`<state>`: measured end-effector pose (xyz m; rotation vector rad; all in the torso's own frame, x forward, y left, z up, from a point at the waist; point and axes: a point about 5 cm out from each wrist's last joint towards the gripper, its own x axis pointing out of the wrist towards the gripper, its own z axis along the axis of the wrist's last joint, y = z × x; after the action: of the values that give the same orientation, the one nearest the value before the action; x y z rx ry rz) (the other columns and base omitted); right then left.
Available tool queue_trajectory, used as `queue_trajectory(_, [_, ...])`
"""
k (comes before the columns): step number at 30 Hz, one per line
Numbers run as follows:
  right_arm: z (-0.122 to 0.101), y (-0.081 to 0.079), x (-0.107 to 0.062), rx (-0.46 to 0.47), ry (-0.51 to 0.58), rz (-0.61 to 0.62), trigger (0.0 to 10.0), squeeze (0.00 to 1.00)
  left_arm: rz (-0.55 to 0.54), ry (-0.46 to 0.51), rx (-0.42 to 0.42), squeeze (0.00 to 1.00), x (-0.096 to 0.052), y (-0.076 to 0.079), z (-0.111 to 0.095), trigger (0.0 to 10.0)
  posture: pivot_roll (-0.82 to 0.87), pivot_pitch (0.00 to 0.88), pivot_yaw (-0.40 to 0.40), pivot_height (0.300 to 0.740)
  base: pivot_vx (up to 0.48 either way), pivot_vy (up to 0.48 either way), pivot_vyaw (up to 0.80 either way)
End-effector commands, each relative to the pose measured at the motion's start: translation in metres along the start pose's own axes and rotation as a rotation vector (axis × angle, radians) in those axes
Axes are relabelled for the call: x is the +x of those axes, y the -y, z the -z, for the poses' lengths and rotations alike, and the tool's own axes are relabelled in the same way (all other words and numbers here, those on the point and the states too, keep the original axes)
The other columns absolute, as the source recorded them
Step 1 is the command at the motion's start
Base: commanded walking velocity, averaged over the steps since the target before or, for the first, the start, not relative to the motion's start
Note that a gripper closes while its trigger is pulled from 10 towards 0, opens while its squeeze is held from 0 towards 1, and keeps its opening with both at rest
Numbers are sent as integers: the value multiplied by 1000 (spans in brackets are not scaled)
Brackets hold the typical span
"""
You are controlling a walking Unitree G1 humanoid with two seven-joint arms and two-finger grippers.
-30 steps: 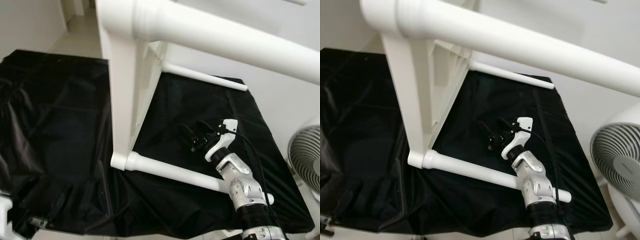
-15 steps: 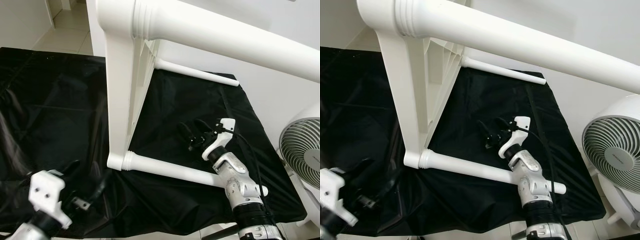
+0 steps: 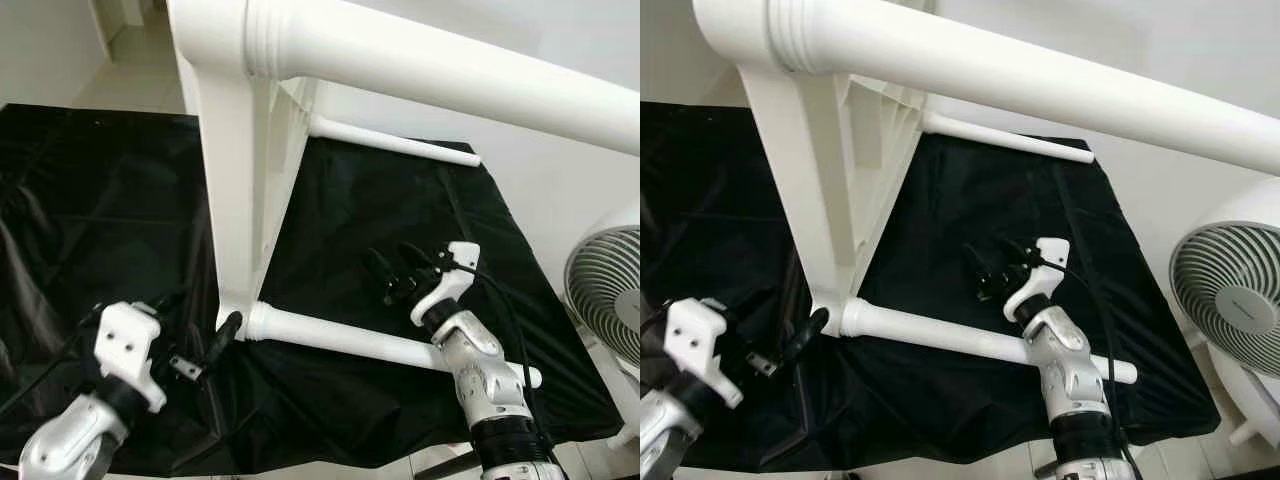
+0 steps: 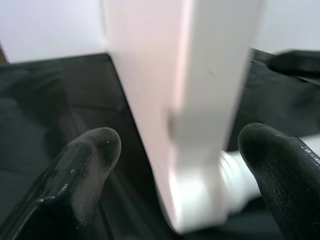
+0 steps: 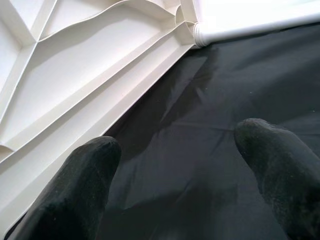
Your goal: Building children table
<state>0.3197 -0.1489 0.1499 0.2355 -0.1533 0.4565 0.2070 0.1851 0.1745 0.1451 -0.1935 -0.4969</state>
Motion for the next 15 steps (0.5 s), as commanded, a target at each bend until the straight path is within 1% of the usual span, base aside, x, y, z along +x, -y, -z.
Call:
queue_trajectory(1, [-2, 5, -5, -12, 14, 26, 10000, 0, -11, -31, -16, 0, 0, 1, 6, 10000, 150, 123, -53, 740, 0, 0, 0])
queue_trajectory(3, [-2, 5, -5, -13, 15, 32, 10000, 0, -16, -30, -16, 0, 3, 0, 6, 10000, 147, 120, -50, 740, 0, 0, 0])
queue_trajectory(5, [-2, 5, -6, -13, 16, 39, 10000, 0, -11, -14, -22, 0, 12, 1, 6, 10000, 142, 117, -47, 740, 0, 0, 0])
queue_trajectory(6, [-2, 5, -6, -13, 16, 39, 10000, 0, -11, -14, -22, 0, 12, 1, 6, 10000, 142, 117, -47, 740, 0, 0, 0])
queue_trajectory(7, [-1, 4, -7, -14, 15, 41, 10000, 0, 8, 5, -34, 0, 19, 3, 5, 10000, 142, 117, -47, 740, 0, 0, 0])
queue_trajectory(10, [-1, 4, -7, -16, 15, 41, 10000, 0, 29, 16, -30, 0, 22, 6, 4, 10000, 142, 117, -47, 740, 0, 0, 0])
queue_trajectory(11, [-2, 5, -7, -18, 14, 41, 10000, 0, 40, 15, -40, 0, 23, 8, 4, 10000, 135, 109, -52, 740, 0, 0, 0])
queue_trajectory(13, [-2, 5, -7, -18, 14, 41, 10000, 0, 40, 15, -40, 0, 23, 8, 4, 10000, 135, 109, -52, 740, 0, 0, 0])
queue_trajectory(15, [-2, 5, -6, -21, 12, 40, 10000, 0, 48, 14, -48, 0, 27, 11, 5, 10000, 134, 107, -53, 740, 0, 0, 0])
